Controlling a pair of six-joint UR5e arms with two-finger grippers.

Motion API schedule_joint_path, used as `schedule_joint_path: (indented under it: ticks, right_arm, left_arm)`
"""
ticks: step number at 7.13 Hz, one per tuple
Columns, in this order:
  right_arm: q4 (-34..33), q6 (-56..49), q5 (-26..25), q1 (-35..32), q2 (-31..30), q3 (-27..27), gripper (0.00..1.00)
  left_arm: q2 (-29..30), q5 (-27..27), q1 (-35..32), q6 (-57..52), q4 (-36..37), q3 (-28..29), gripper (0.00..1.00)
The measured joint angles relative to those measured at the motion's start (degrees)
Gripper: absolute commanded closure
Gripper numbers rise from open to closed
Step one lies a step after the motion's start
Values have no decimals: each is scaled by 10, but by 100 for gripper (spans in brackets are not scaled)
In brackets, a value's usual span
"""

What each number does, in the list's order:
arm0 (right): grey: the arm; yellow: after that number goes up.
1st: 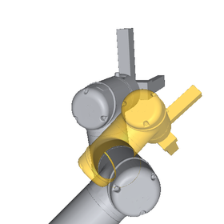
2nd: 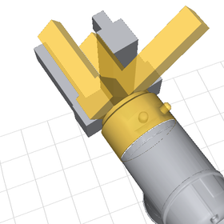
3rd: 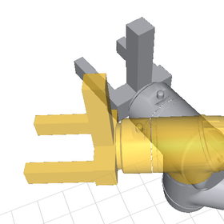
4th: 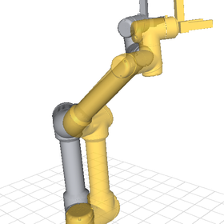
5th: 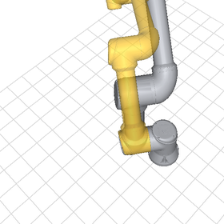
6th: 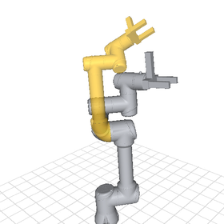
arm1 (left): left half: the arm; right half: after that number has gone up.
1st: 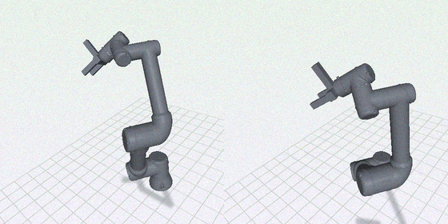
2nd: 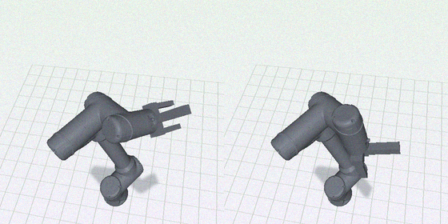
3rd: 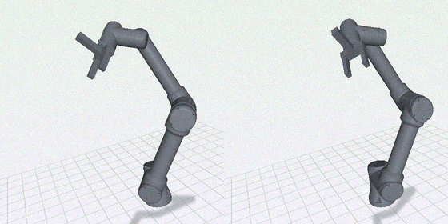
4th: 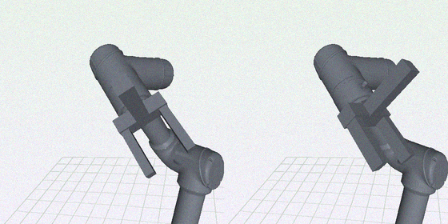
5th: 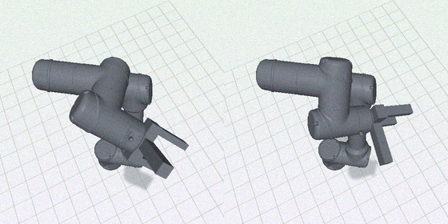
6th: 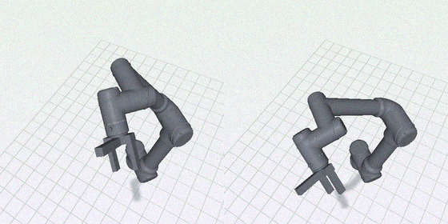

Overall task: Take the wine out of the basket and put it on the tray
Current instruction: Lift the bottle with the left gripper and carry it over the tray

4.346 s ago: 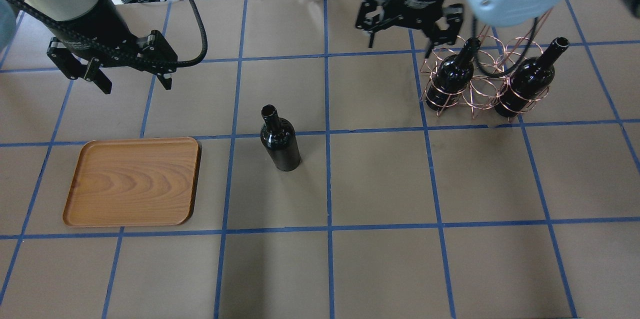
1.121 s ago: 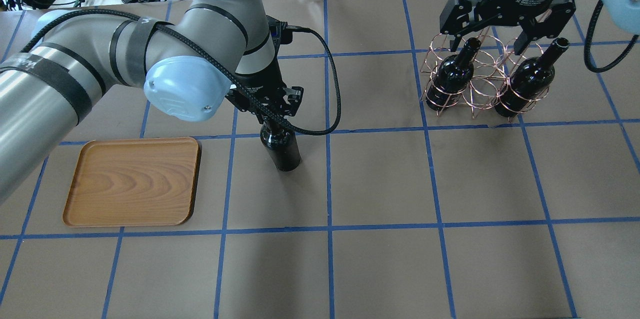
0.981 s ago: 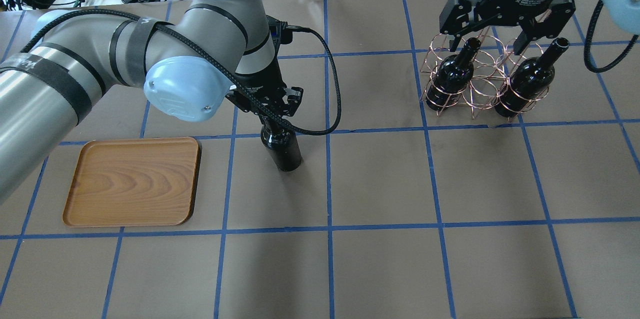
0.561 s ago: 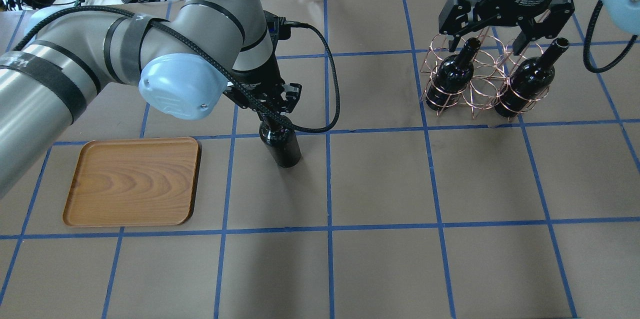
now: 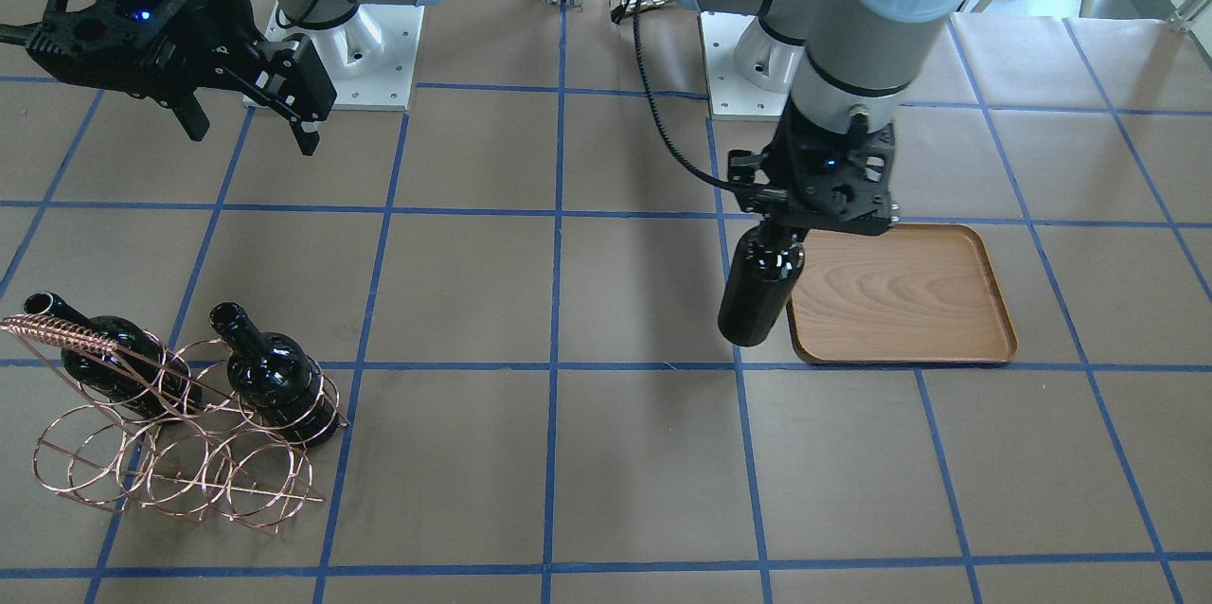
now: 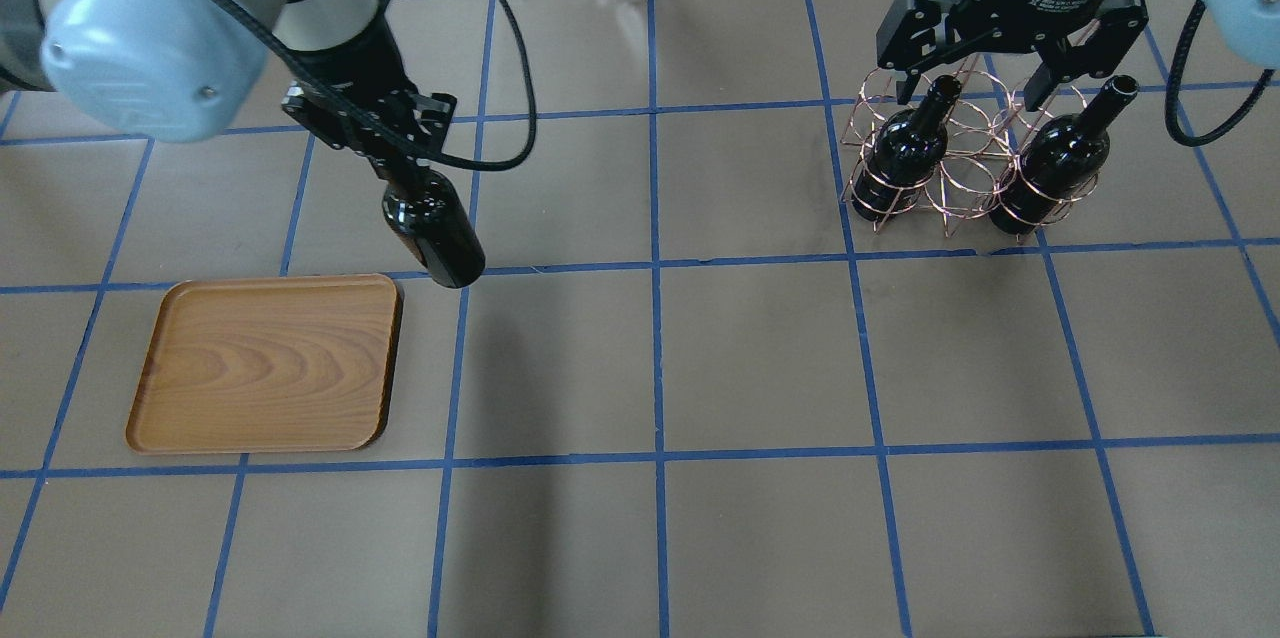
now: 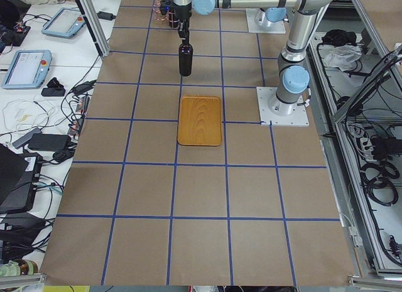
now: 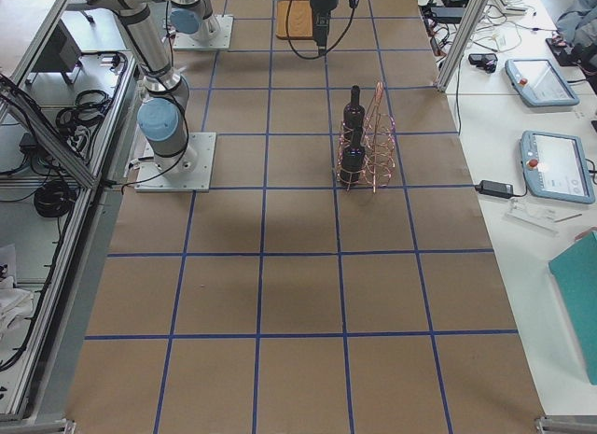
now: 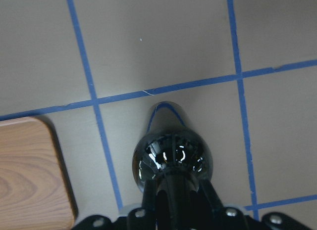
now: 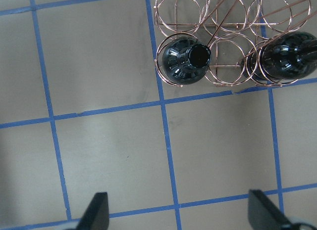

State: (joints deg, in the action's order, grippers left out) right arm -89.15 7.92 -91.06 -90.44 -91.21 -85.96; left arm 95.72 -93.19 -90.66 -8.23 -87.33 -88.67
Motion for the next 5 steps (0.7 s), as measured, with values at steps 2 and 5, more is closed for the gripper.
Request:
schedule_joint_path:
  ticks: [2, 5]
  right_arm:
    - [0, 0, 2, 0, 1, 0, 0]
    - [0, 1, 2, 1, 2, -1, 0]
  left_arm:
    - [-17, -20, 95, -94, -13, -11, 100]
    - [-29, -24, 192, -185, -10, -66, 100]
